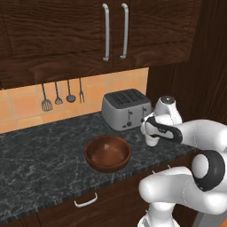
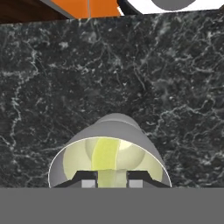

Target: Grab a lemon wedge from the fridge and one ice cube from the ice bowl, and put them in the glass of lemonade.

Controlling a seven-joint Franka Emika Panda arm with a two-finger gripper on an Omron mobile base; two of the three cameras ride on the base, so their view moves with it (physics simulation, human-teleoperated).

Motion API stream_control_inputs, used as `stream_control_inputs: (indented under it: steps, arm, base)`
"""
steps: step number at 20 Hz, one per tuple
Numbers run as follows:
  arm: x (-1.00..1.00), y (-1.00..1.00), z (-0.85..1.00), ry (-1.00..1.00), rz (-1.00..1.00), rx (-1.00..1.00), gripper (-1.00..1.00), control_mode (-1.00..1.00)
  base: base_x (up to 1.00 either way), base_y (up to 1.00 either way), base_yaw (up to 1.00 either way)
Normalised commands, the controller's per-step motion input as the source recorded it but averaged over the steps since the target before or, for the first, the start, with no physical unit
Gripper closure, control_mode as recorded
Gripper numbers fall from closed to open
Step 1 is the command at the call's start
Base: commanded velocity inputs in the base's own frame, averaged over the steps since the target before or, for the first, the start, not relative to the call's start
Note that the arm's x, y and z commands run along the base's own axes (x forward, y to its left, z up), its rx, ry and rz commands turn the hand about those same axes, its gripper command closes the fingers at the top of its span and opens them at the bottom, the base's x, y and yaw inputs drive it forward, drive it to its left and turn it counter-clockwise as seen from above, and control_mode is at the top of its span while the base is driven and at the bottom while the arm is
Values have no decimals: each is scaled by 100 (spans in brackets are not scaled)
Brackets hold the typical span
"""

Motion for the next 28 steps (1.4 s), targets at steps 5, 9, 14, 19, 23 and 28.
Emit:
stream_control_inputs:
  steps: [5,9,14,19,23,28]
  arm:
    - [0,3,-2,0,0,-9,100,-100]
    - [0,0,-3,0,0,-6,100,-100]
    - [0,0,-5,0,-1,-7,100,-100]
    - [0,0,0,0,-1,-5,100,-100]
    - [1,0,0,0,-2,-4,100,-100]
    - [1,0,0,0,-2,-4,100,-100]
  base:
    - [0,0,0]
    - [0,0,0]
    - [0,0,0]
    - [0,0,0]
    - [0,0,0]
    - [0,0,0]
